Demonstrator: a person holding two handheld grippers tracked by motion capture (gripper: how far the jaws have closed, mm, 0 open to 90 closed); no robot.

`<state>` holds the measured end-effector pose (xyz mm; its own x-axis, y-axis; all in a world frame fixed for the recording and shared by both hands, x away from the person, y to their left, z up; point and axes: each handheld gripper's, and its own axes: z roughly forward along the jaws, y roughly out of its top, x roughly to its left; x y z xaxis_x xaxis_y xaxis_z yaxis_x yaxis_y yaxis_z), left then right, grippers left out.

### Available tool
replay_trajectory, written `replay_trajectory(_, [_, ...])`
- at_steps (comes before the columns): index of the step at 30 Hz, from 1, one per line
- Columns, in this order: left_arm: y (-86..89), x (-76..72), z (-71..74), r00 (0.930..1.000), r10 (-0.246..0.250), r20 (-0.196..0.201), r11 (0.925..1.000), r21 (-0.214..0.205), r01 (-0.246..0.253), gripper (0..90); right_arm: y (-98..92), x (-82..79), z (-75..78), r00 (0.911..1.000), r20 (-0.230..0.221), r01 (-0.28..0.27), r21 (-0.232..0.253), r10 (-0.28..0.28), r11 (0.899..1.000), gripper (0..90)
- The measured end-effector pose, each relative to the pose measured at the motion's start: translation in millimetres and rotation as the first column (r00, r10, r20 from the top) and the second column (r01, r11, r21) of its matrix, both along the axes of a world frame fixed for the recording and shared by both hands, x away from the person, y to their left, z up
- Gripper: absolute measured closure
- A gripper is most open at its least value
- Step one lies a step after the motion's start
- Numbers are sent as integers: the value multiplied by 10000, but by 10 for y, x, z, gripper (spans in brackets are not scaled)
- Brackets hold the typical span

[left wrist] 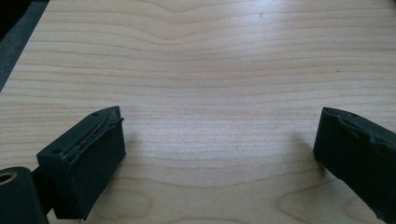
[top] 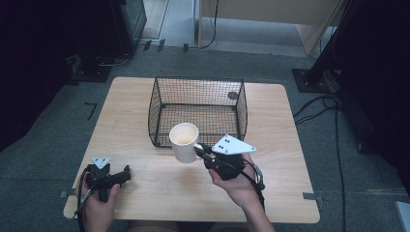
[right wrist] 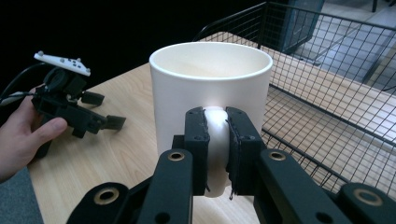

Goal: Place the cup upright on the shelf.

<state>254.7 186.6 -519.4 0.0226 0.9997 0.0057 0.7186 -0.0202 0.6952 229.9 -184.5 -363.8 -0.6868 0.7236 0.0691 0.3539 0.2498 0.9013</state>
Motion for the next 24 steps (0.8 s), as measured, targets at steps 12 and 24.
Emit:
replay_trajectory(12, [0, 0, 1, 10000, -2, -12, 10000, -4, 2, 23, -65, 226, 157, 9988, 306, 392, 79, -394, 9992, 806])
replay_trajectory(24, [0, -1, 2, 10000, -4, -30, 10000, 0, 4, 23, -92, 514, 257, 9946, 584, 862, -110, -854, 9962, 806])
